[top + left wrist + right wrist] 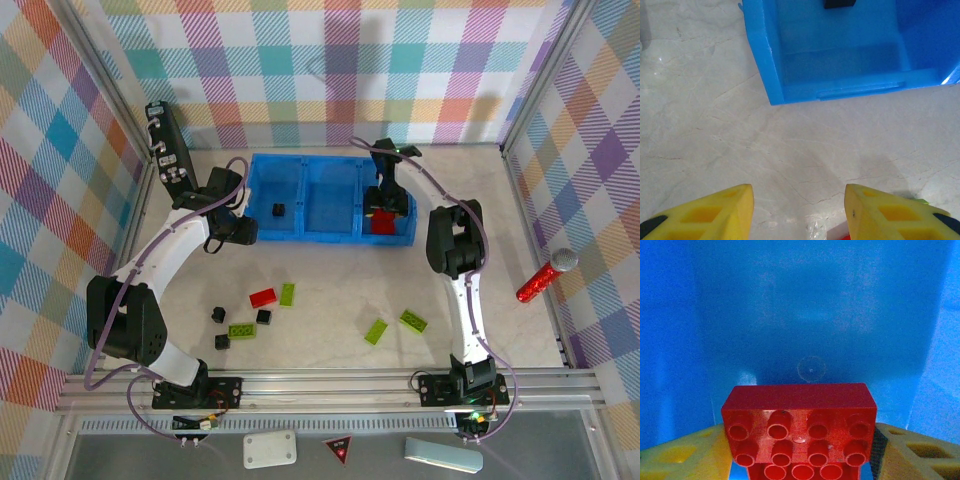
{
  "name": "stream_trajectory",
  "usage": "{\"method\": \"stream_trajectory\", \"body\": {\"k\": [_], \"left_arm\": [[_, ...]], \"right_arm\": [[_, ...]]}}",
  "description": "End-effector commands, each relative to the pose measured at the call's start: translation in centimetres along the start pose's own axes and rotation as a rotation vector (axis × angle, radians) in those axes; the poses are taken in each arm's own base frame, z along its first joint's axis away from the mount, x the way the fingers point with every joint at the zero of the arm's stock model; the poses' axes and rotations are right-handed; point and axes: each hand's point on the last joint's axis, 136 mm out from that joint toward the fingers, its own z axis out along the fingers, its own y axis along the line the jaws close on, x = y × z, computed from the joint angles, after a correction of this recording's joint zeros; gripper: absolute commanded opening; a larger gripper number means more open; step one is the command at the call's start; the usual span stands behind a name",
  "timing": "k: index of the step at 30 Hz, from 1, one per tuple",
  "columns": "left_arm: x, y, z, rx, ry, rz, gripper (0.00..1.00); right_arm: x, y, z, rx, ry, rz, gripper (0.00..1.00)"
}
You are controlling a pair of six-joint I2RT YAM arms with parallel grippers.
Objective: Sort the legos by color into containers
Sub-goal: Place the lego in the container.
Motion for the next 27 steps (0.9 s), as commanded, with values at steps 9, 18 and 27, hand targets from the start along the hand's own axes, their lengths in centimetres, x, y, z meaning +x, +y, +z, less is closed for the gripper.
{"method": "stream_trajectory", "body": {"k": [9, 18, 27], "left_arm": [[0.1, 0.4, 0.4, 0.005, 0.011, -0.003, 0.51], [0.1, 0.4, 0.3, 0.008, 0.009, -0.004, 0.51], [0.0, 0.3, 0.0, 0.016, 0.002, -0.006, 0.51]], "right_arm": [[0.1, -0.1, 2.0, -0.007, 0.038, 0.017, 0.68], [0.0, -0.1, 1.2, -0.011, 0.028, 0.020, 0.72], [-0.2, -0.1, -0.5, -0.015, 0.005, 0.022, 0.73]]}}
